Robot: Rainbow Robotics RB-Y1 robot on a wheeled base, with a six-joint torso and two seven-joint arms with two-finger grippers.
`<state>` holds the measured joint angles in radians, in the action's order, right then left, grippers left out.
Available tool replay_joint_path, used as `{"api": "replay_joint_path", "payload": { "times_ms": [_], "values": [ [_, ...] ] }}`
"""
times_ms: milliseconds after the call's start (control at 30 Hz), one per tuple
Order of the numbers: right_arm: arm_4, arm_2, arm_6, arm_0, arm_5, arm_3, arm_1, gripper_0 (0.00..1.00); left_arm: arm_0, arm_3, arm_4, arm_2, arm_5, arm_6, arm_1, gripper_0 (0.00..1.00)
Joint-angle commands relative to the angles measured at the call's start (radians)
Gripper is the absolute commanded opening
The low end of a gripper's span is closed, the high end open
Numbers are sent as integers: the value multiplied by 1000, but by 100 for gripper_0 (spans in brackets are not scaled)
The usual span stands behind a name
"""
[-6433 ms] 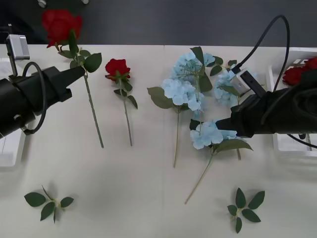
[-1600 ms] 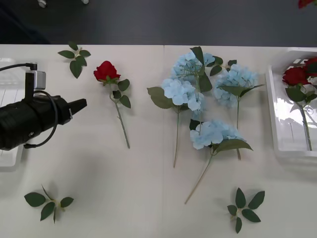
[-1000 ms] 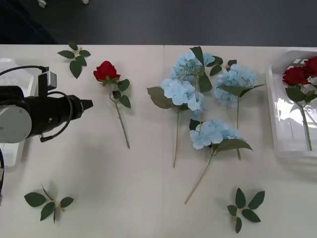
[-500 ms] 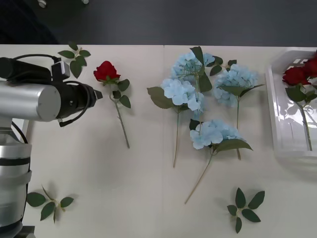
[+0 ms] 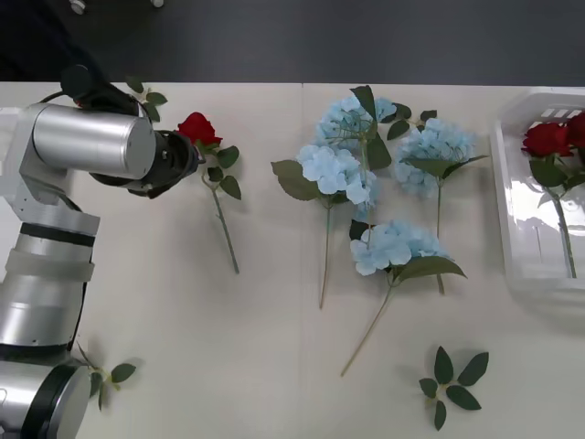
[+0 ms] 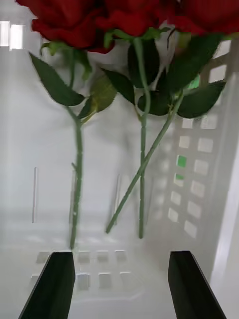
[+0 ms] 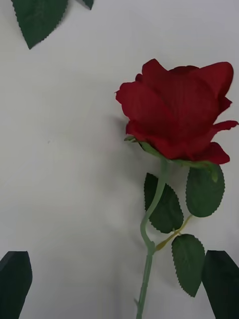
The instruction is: Put the red flowers into the right box and the blue flowers into the left box
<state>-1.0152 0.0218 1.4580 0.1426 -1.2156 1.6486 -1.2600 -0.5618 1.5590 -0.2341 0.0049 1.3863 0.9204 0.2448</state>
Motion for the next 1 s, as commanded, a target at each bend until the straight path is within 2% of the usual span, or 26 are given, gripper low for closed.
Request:
{"api": "replay_joint_path", "payload": {
  "times_ms": [33, 233, 400, 633, 700, 833, 867, 900, 933, 967, 1000],
  "values": [
    [-11, 61, -64, 12, -30, 105, -9, 55, -69, -71, 19, 20, -58, -31, -7, 100],
    [-20, 63, -93, 12, -56, 269, 16, 55, -110, -218, 13, 23, -188, -37, -12, 100],
    [-85, 37, -169, 17, -38, 401, 33, 55, -113, -270, 30, 23, -268, -35, -41, 98],
    [-43, -131, -283, 112, -30, 608, 119, 55, -116, -298, 58, 23, -305, -28, -84, 94],
    [-17, -197, -341, 149, -22, 671, 131, 55, -122, -320, 84, 21, -317, -26, -99, 93],
    [-2, -256, -421, 184, 11, 737, 131, 55, -136, -358, 119, 21, -334, -21, -118, 89],
    [-2, -272, -446, 190, 22, 755, 131, 55, -139, -362, 121, 21, -337, -20, -118, 83],
    [-2, -279, -467, 192, 30, 774, 131, 55, -139, -362, 117, 18, -337, -20, -118, 70],
    [-2, -283, -479, 192, 37, 784, 129, 55, -139, -362, 116, 15, -337, -18, -118, 53],
    [-3, -287, -489, 192, 47, 798, 126, 55, -139, -362, 117, 12, -337, -17, -118, 32],
    [-6, -287, -490, 193, 51, 806, 123, 55, -139, -362, 121, 10, -337, -15, -118, 21]
  ]
}}
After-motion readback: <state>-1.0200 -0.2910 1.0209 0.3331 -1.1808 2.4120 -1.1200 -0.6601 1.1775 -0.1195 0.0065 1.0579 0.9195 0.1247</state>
